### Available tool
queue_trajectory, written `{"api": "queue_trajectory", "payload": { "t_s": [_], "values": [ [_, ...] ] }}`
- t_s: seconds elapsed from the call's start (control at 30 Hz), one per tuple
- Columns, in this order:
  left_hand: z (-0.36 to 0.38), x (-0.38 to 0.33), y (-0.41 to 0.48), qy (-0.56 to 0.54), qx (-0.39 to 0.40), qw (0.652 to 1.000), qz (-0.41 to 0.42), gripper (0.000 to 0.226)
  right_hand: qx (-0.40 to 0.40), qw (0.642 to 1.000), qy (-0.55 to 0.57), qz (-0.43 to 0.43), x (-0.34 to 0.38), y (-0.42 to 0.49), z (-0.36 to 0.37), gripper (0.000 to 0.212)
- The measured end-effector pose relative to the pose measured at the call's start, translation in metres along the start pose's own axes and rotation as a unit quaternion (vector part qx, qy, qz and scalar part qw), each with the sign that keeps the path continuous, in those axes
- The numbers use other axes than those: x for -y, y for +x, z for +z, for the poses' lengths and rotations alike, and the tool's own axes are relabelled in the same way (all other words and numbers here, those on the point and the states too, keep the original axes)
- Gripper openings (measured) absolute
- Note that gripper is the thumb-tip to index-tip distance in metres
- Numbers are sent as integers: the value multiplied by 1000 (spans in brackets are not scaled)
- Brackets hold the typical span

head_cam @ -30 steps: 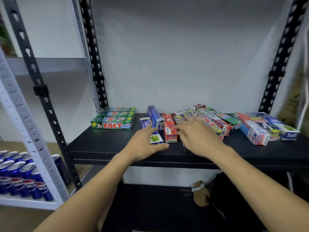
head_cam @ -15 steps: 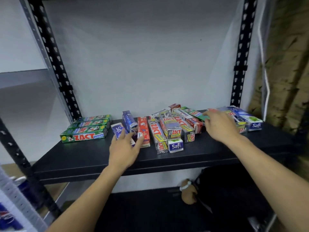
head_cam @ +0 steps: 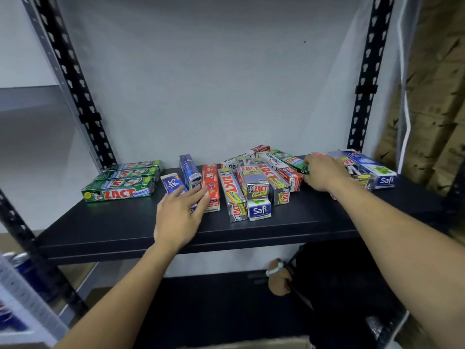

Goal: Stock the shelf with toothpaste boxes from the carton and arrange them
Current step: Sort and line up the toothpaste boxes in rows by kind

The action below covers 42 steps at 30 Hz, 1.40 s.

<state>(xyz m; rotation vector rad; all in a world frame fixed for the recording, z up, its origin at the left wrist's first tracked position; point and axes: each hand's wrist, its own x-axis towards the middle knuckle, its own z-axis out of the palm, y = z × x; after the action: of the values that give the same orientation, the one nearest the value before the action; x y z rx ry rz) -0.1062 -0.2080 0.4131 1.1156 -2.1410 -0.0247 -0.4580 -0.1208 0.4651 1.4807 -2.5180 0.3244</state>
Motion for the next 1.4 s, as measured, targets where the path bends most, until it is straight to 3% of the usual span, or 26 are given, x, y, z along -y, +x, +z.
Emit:
{"api": "queue_trajectory", "payload": {
  "t_s": [0.3, 0.5, 0.77, 0.87, 0.93, 1.03, 1.13, 1.2, 1.4],
  "values": [
    [0, 1, -1, -1, -2, 1000, 0, 52, -138, 986, 95, 7, 4, -13, -3, 28],
    [-1, -2, -2, 3, -9, 1000, -4, 44, -209, 973, 99, 13, 3, -32, -10, 25],
    [-8, -6, 1, 20, 41, 999, -20, 51, -291, 929, 221, -48, 33, -82, -42, 39],
    [-19, -17, 1, 17, -1, 1000, -10, 55, -306, 905, 283, -81, 61, -97, -55, 38],
    [-35, -34, 1, -44, -38, 998, -20, 53, -318, 887, 319, -107, 84, -106, -62, 37],
    [-54, -56, 9, -263, -35, 961, -79, 59, -293, 865, 382, -140, 122, -121, -64, 37],
    [-68, -66, 15, -521, -29, 841, -142, 72, -289, 851, 395, -192, 160, -137, -60, 36],
    [-73, -63, 13, -585, -63, 790, -171, 49, -309, 841, 386, -219, 181, -145, -52, 35],
    [-88, -14, -1, -508, -146, 815, -236, 48, -225, 840, 420, -261, 227, -153, -31, 41]
  ]
}}
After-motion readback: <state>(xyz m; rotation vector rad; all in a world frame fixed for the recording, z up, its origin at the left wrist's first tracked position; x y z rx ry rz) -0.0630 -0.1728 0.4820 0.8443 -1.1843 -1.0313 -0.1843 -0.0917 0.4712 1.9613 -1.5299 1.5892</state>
